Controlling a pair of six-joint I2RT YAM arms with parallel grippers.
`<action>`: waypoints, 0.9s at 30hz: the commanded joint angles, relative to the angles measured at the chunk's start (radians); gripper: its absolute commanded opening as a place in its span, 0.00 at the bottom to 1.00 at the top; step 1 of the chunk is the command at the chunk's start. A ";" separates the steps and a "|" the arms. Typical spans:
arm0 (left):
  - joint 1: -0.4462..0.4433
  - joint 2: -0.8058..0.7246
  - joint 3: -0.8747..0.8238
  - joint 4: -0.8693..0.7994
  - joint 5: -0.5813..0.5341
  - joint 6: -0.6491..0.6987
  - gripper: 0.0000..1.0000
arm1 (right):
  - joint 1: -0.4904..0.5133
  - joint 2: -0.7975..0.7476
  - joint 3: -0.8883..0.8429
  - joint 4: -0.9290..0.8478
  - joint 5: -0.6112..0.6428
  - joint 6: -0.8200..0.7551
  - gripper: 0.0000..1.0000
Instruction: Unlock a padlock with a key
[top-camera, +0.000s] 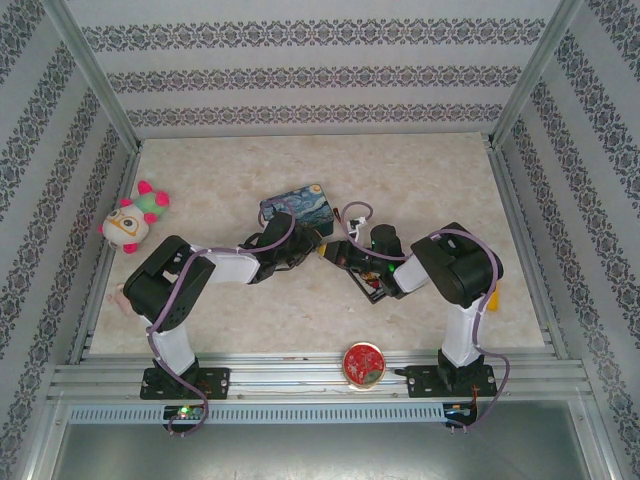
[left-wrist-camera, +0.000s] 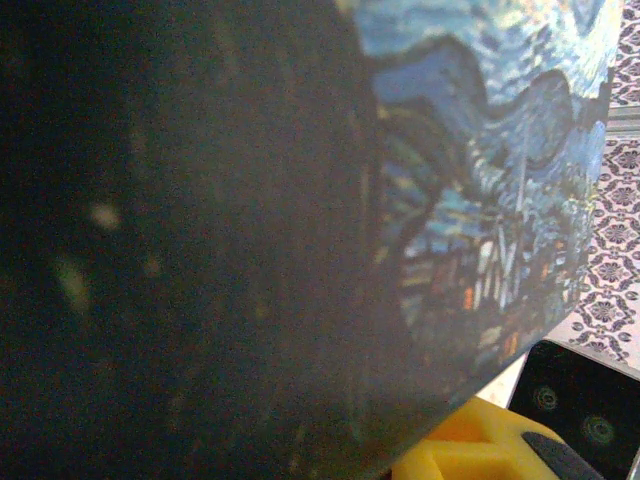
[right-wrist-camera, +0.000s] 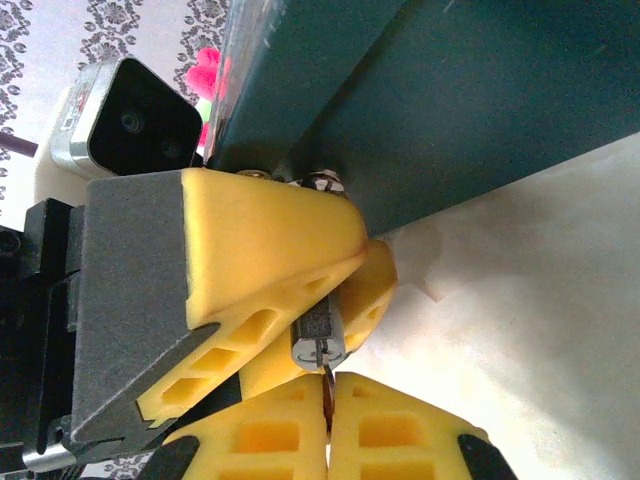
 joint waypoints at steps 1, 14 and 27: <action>-0.037 -0.003 0.009 -0.080 0.199 0.013 0.00 | 0.016 -0.024 0.073 0.171 0.074 -0.014 0.01; -0.037 0.015 -0.049 0.106 0.221 0.028 0.24 | -0.016 0.019 0.133 0.242 0.059 0.235 0.00; -0.034 -0.004 -0.205 0.454 -0.022 -0.006 0.74 | -0.010 0.031 0.082 0.246 0.119 0.199 0.00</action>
